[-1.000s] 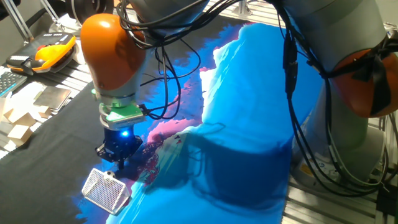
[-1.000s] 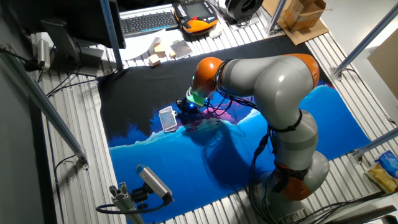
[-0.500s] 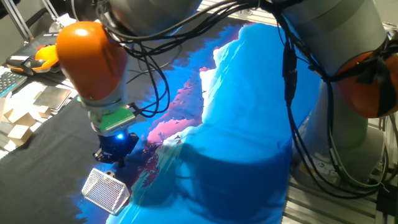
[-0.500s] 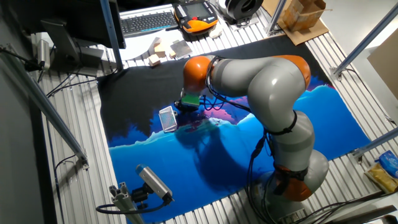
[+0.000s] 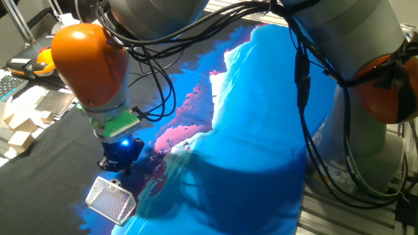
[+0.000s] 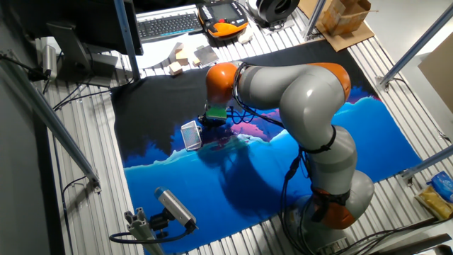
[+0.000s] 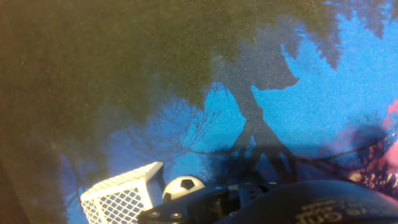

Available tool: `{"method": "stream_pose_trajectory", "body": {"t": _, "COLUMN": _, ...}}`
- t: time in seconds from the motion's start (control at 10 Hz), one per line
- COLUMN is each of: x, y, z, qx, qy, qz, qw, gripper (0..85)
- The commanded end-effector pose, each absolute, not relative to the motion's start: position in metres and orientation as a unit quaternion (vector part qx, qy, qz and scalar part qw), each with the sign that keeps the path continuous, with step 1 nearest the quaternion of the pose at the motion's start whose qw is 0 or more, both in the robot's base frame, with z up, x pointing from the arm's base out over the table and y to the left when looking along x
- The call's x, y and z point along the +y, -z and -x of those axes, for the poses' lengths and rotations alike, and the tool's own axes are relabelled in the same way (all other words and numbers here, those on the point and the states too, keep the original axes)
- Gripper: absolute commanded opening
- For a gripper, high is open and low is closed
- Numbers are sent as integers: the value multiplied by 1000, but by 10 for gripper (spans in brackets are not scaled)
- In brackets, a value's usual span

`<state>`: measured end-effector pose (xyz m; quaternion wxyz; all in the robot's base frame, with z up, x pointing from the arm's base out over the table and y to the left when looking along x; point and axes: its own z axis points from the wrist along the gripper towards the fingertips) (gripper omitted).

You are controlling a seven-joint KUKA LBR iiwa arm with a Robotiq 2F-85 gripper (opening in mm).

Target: Push the soccer ball into the goal

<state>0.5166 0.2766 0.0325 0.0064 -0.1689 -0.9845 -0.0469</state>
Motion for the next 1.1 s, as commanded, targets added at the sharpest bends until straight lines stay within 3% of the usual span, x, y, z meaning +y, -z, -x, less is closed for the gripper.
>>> {"method": "stream_pose_trajectory", "body": {"t": 0.0, "x": 277, "y": -33, "z": -517, "qx": -985, "qy": 45, "qz": 166, "qw": 9, "gripper": 0}}
{"method": "stream_pose_trajectory", "body": {"t": 0.6, "x": 287, "y": -33, "z": -517, "qx": -976, "qy": 89, "qz": 196, "qw": 27, "gripper": 0}}
{"method": "stream_pose_trajectory", "body": {"t": 0.8, "x": 288, "y": -32, "z": -519, "qx": -969, "qy": 124, "qz": 209, "qw": 33, "gripper": 0}}
{"method": "stream_pose_trajectory", "body": {"t": 1.0, "x": 292, "y": -30, "z": -520, "qx": -969, "qy": 122, "qz": 211, "qw": 31, "gripper": 0}}
